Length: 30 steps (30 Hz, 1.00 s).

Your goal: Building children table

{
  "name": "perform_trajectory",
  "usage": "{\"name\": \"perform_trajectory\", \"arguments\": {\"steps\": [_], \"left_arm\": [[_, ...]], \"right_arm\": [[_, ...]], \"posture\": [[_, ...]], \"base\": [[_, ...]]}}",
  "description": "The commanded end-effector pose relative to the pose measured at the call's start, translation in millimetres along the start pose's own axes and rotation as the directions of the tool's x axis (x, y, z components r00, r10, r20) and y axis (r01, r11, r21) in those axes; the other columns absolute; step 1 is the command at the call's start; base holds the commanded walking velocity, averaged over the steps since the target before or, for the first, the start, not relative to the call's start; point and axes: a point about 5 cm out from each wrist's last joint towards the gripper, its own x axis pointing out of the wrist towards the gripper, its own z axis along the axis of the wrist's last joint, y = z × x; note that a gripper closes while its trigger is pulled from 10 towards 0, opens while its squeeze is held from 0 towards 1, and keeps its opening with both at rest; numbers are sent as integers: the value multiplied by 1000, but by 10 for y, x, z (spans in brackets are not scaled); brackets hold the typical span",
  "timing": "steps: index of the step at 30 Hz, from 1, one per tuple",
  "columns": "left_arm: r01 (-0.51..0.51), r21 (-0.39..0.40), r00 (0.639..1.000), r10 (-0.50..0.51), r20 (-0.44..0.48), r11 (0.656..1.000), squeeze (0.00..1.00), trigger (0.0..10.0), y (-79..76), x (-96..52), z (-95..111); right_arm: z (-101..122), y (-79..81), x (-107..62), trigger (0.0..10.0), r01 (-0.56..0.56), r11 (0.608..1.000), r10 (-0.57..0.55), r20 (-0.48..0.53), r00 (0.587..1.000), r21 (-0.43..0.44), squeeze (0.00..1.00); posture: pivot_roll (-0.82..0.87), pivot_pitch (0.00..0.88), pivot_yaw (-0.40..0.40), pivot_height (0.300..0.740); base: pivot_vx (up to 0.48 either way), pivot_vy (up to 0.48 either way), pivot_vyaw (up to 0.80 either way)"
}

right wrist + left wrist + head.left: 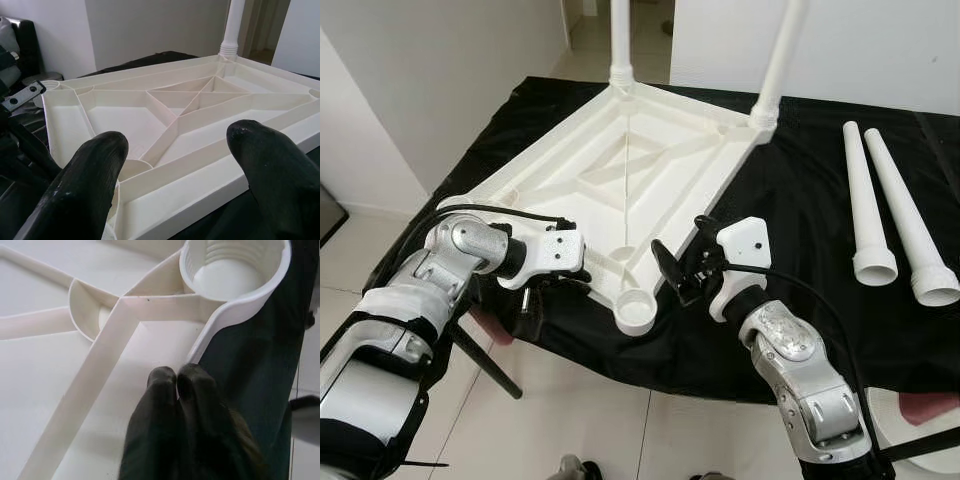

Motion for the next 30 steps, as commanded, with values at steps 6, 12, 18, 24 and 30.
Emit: {"name": "perform_trajectory", "arguments": {"steps": [6, 12, 18, 24, 30], "left_arm": [[16, -49, 994, -11, 111, 999, 0, 0, -60, 196, 145], [22, -84, 980, -5, 197, 996, 0, 0, -138, 479, 317], [14, -105, 972, 11, 233, 994, 0, 0, -169, 634, 422], [-43, -25, 984, 47, 173, 999, 0, 10000, -32, 440, 409], [-32, 30, 994, 29, 104, 999, 1000, 10000, 46, 149, 341]], "right_arm": [[9, 13, -2, 10000, 2, 1000, -2, 5, 1000, 6, 0], [11, -8, -2, 10000, 11, 1000, -11, 6, 1000, 1, 0], [18, -49, -8, 10000, 24, 1000, -24, 6, 1000, -7, 0], [22, -57, -7, 10000, 28, 1000, -28, 7, 1000, -8, 0], [10, -64, -19, 10000, 33, 999, -33, 4, 999, -9, 0]], "posture": [[-144, 116, 72, 740], [-152, 112, 76, 740], [-152, 117, 78, 740], [-150, 120, 84, 740], [-141, 123, 85, 740]], "base": [[0, 0, 0], [0, 0, 0], [0, 0, 0], [0, 0, 0], [0, 0, 0]]}}
